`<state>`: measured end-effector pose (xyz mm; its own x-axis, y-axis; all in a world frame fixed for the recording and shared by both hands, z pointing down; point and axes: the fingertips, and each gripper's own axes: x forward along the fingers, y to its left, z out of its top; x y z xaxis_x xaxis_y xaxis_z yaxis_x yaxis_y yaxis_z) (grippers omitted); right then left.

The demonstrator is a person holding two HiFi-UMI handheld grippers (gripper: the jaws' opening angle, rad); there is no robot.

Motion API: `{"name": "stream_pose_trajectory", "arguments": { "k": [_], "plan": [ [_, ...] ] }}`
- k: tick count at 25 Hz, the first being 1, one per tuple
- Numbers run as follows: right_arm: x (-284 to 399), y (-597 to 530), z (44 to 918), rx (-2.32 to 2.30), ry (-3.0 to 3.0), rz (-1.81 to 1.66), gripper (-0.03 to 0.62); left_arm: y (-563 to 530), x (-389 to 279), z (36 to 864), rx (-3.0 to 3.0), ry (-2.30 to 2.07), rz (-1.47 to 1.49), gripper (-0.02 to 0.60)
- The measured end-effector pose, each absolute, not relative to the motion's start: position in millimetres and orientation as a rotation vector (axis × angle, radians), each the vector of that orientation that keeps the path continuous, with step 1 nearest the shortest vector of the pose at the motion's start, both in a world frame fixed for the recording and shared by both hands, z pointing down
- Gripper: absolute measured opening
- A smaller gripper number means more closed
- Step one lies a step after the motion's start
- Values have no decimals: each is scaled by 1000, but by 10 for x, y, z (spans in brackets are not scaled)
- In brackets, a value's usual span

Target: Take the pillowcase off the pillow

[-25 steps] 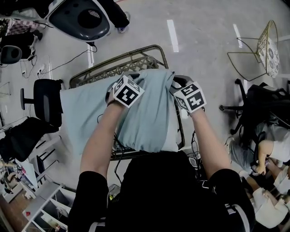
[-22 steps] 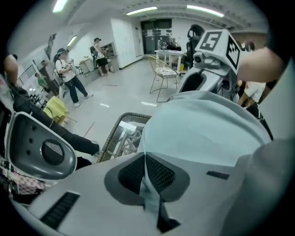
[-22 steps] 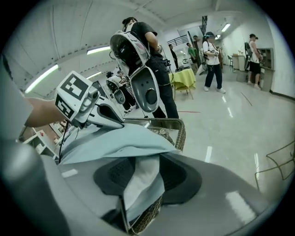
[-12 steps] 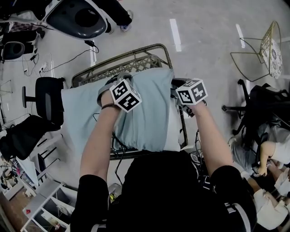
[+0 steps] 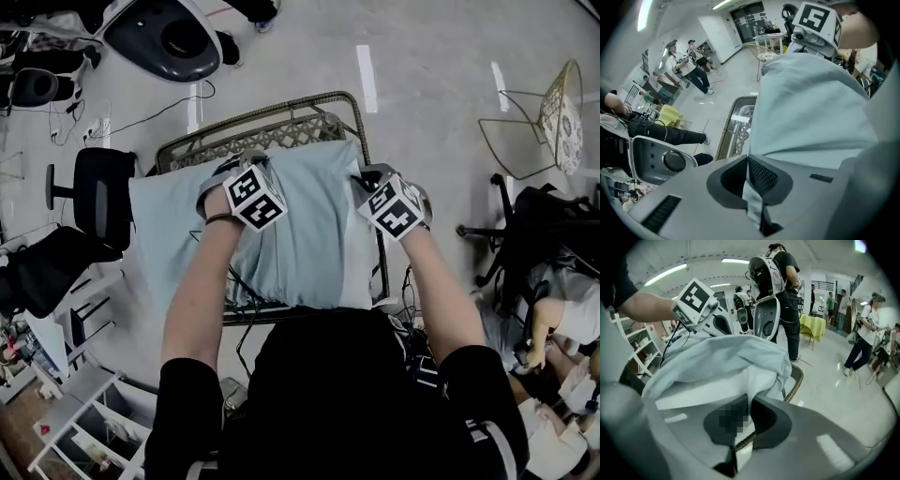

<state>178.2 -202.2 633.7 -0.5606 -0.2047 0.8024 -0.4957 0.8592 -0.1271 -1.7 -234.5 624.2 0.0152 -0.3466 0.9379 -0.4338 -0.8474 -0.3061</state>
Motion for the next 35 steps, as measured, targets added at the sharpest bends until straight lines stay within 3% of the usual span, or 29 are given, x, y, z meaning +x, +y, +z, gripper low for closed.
{"name": "stream_pose_trajectory", "arguments": {
  "k": [7,11,12,14,15,17,18,19,20,23,27,31,35],
  "plan": [
    [1788,-1943,6155,504,-2189,409,20,-2222,-383,6175,2130,-875,1933,6],
    [1799,-1841,5995,504,-2197,348,18,-2347,9,5965,2247,-895,1752,13],
    [1806,-1823,5959,512,-2207,352,18,-2399,204,5874,2320,-888,1692,26],
    [1830,-1780,5901,524,-2225,357,18,-2461,637,5728,2456,-828,1577,150],
    [1847,-1755,5876,525,-2229,351,18,-2473,830,5699,2500,-784,1547,161],
    [1881,-1716,5831,522,-2226,334,18,-2486,1061,5742,2536,-702,1586,161],
    [1889,-1700,5814,518,-2224,328,18,-2478,1086,5806,2529,-660,1651,125],
    [1893,-1682,5805,512,-2222,327,18,-2454,1051,5890,2505,-616,1741,32],
    [1899,-1660,5803,505,-2219,329,18,-2416,968,5987,2465,-573,1851,5],
    [1965,-1571,5818,487,-2206,330,18,-2290,680,6202,2363,-494,2067,5],
    [2007,-1495,5776,481,-2220,318,18,-2245,766,6035,2406,-533,1653,6],
    [2005,-1494,5777,478,-2223,330,18,-2270,1053,5720,2477,-448,1349,180],
    [2007,-1493,5793,462,-2211,314,19,-2172,1272,5739,2525,-297,1470,190]
  ]
}}
